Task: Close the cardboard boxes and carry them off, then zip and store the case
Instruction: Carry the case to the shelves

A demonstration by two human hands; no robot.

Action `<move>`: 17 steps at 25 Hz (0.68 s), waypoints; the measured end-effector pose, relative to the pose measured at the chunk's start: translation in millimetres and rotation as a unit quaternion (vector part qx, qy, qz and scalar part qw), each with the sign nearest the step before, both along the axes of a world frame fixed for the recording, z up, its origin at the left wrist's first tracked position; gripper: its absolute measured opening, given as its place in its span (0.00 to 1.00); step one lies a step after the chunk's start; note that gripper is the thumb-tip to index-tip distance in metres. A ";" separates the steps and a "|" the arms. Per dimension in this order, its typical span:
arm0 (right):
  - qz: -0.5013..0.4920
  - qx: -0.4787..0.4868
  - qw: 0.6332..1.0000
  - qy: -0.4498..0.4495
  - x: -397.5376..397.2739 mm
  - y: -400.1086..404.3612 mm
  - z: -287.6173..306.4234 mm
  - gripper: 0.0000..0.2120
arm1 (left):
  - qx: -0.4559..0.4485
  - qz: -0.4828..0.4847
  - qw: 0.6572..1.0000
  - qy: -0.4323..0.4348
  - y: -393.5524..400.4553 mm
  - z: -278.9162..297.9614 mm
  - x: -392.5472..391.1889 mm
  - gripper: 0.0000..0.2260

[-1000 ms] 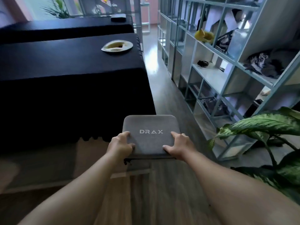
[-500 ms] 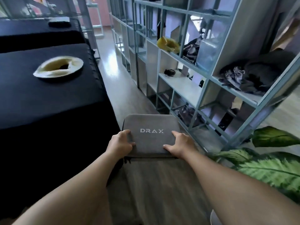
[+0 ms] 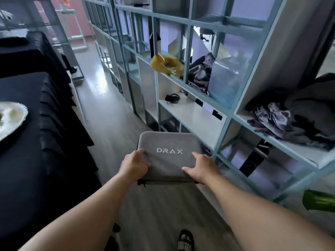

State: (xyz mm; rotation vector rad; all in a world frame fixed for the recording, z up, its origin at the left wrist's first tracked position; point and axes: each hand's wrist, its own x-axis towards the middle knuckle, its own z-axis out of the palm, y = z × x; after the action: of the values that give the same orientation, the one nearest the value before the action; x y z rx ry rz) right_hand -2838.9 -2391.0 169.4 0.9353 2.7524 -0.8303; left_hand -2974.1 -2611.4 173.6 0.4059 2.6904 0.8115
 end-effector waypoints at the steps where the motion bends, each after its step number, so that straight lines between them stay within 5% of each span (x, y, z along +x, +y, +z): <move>1: -0.004 -0.005 1.000 -0.001 -22.7 19.3 -1.0 0.42 | -0.002 -0.003 1.000 -0.001 19.7 0.1 -22.7 0.24; 13: -0.123 -0.044 0.991 -0.042 -165.1 160.3 -36.9 0.43 | -0.033 -0.128 0.991 -0.034 204.5 -29.7 -216.6 0.28; 17: -0.220 -0.062 0.971 -0.071 -190.4 182.0 -59.5 0.44 | -0.040 -0.249 0.967 -0.045 272.6 -58.9 -280.2 0.29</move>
State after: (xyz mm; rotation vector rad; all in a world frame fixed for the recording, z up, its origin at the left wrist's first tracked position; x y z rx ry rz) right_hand -3029.4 -2209.0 109.9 1.5410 2.3729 -0.9371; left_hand -3254.3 -2338.8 114.7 0.9482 2.3656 0.5525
